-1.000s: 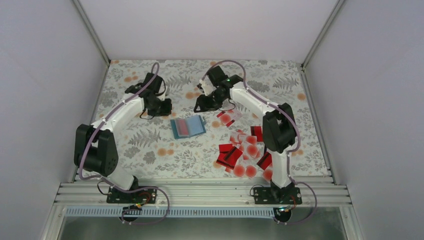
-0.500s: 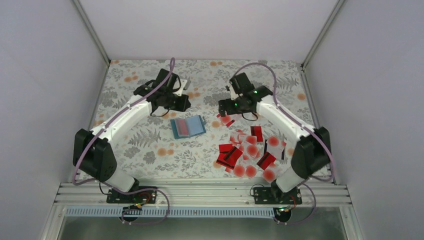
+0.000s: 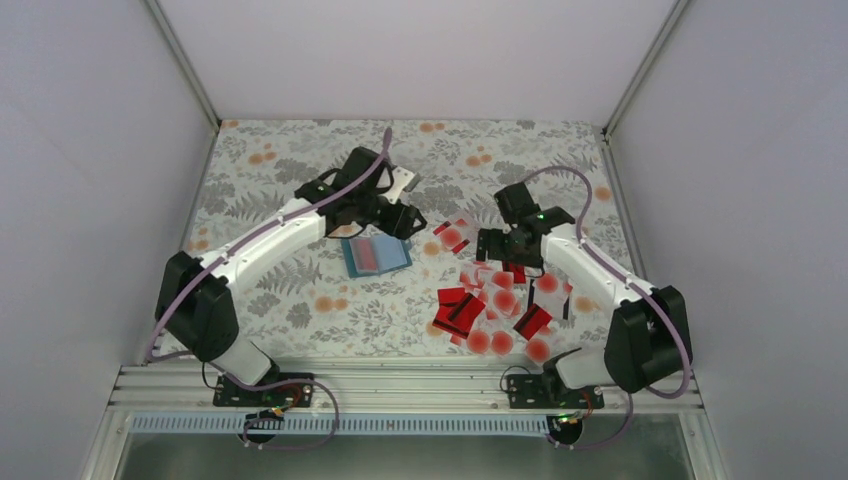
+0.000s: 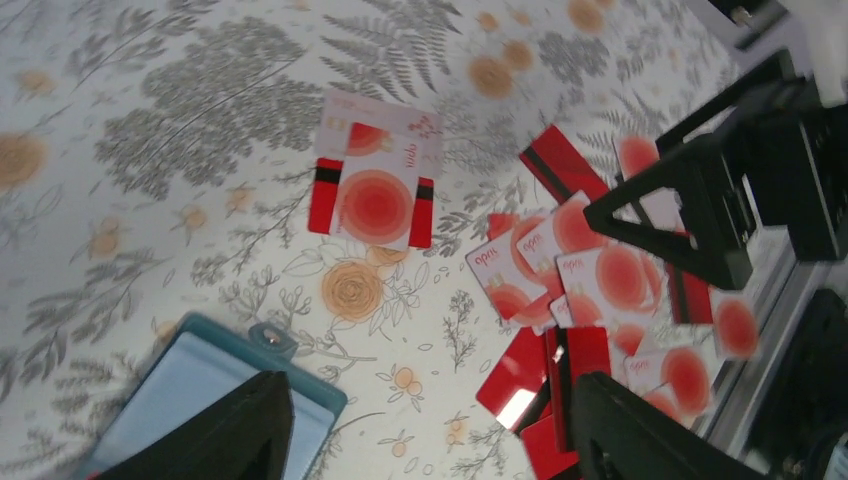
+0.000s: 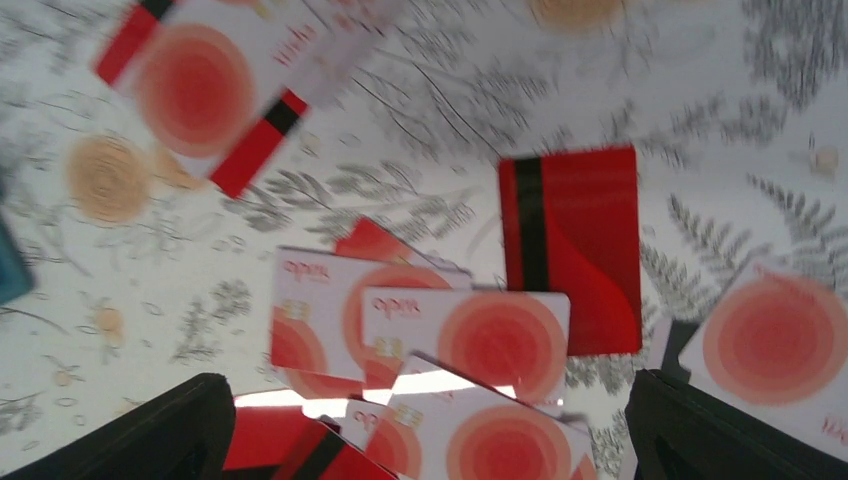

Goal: Put the credit cards into the card holder

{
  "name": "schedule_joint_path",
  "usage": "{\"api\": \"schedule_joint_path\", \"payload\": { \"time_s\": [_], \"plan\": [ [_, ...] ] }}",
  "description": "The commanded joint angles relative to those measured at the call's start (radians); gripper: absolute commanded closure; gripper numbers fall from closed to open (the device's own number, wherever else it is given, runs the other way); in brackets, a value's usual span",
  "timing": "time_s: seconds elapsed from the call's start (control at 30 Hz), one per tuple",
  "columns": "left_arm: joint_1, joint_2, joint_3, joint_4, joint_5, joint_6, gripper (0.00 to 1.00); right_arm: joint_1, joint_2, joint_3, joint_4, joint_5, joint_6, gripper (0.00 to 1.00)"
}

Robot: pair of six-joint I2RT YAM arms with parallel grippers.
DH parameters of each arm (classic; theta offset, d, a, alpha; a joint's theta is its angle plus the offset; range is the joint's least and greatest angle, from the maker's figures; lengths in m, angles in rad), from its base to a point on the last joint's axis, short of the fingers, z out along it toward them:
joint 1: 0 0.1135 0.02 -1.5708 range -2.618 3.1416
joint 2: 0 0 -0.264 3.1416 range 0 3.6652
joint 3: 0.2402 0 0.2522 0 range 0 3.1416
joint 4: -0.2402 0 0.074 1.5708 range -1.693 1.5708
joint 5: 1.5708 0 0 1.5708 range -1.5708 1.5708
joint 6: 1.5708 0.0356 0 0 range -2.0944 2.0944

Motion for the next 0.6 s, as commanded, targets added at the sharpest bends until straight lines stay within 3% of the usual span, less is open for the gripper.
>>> {"api": "schedule_joint_path", "payload": {
  "time_s": [0.0, 0.13, 0.37, 0.57],
  "plan": [
    [-0.037, 0.058, 0.037, 0.052, 0.030, 0.050, 0.24, -0.055, -0.023, -0.055, -0.004, -0.057, 0.099, 0.01],
    [-0.069, 0.154, 0.116, 0.035, 0.002, 0.081, 0.18, -0.111, 0.019, -0.062, 0.016, -0.093, 0.091, 0.01],
    [-0.107, 0.319, 0.272, -0.018, -0.052, 0.130, 0.17, -0.207, 0.060, -0.076, 0.046, -0.114, 0.060, 0.01],
    [-0.115, 0.339, 0.273, -0.010, -0.046, 0.133, 0.17, -0.254, 0.226, -0.059, 0.096, -0.139, -0.031, 0.01]
  ]
}}
